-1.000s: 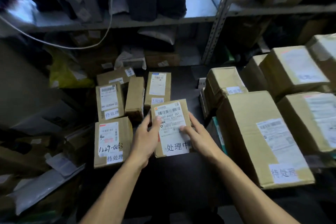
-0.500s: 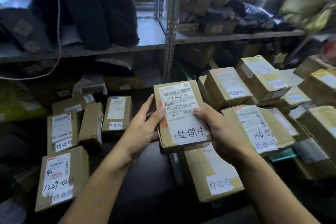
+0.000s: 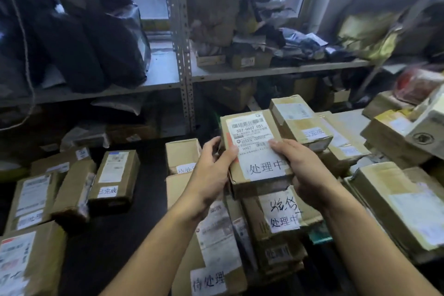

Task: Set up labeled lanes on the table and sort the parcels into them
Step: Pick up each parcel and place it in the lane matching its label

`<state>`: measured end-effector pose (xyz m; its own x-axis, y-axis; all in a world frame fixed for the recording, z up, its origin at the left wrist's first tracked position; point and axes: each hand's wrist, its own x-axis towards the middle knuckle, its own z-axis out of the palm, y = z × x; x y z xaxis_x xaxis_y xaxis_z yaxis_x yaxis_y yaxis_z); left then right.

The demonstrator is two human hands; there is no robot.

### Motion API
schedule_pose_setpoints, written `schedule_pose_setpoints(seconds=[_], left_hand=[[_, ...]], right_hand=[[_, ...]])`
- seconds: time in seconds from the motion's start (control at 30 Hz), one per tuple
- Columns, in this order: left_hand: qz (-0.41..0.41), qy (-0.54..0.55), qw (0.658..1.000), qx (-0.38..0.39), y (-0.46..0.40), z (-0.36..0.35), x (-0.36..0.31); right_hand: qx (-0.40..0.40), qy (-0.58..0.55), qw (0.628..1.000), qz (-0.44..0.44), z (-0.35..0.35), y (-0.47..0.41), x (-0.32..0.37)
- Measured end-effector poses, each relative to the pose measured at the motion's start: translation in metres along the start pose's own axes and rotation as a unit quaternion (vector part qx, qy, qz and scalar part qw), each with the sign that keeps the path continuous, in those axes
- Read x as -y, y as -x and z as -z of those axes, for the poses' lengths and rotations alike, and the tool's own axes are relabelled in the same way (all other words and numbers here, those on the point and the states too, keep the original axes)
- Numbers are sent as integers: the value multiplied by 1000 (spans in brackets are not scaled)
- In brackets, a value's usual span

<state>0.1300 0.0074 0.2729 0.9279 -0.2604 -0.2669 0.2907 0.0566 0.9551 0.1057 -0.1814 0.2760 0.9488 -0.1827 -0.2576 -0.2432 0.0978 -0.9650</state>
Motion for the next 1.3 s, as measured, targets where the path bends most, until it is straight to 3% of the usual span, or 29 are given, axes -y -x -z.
schedule_pose_setpoints(seconds=[0.17, 0.33, 0.57, 0.87, 1.17, 1.3], left_hand=[[-11, -12, 1000, -7, -37, -19, -17], [-21, -40, 999, 6, -75, -29, -41], [-6, -79, 997, 0, -115, -34, -28], [13, -86, 996, -28, -135, -39, -5], [-22, -88, 995, -39, -132, -35, -2], [-7, -101, 992, -70, -119, -28, -5]], right_hand=[[20, 53, 998, -6, 12, -33, 24], [-12, 61, 998, 5, 18, -75, 43], [-15, 121, 992, 25, 19, -113, 30], [10, 146, 989, 15, 27, -135, 16], [17, 157, 987, 38, 27, -123, 13], [-66, 278, 955, 77, 24, -110, 19]])
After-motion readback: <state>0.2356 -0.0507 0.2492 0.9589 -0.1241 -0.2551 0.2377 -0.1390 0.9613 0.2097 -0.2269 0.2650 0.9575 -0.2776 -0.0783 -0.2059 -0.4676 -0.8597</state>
